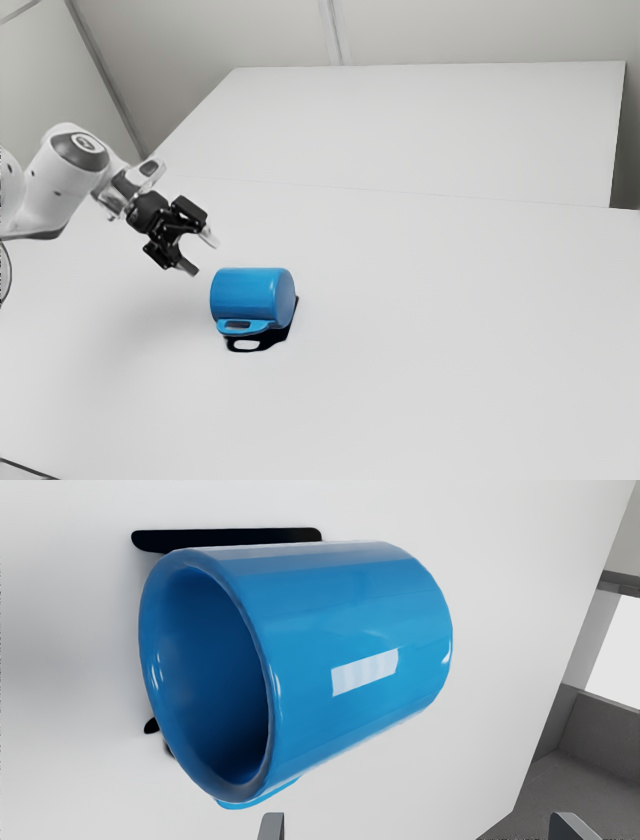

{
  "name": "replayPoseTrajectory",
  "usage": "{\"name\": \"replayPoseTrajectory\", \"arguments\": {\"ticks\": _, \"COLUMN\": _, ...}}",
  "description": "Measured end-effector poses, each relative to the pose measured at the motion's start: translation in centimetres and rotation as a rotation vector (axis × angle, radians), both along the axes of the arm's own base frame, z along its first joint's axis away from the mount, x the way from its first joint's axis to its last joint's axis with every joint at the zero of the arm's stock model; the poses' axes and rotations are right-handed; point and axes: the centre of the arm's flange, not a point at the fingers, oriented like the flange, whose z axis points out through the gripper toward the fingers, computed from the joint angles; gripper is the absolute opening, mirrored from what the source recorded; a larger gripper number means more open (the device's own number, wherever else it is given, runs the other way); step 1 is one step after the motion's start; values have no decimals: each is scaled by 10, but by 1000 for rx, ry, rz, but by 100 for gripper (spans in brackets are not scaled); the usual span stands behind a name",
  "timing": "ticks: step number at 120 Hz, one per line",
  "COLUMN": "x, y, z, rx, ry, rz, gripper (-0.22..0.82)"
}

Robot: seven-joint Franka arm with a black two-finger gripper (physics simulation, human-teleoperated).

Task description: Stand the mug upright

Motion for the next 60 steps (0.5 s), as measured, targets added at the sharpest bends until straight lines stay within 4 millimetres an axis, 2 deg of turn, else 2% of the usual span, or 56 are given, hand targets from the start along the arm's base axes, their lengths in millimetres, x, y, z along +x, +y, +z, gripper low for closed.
{"name": "replayPoseTrajectory", "arguments": {"ticks": 27, "x": -1, "y": 17, "z": -21, "rx": -19, "ry": -32, "rz": -6, "gripper": 57}}
{"name": "replayPoseTrajectory", "arguments": {"ticks": 43, "x": -2, "y": 15, "z": -42, "rx": -41, "ry": -30, "rz": -18, "gripper": 57}}
{"name": "replayPoseTrajectory", "arguments": {"ticks": 60, "x": -5, "y": 9, "z": -50, "rx": -72, "ry": -46, "rz": -28, "gripper": 57}}
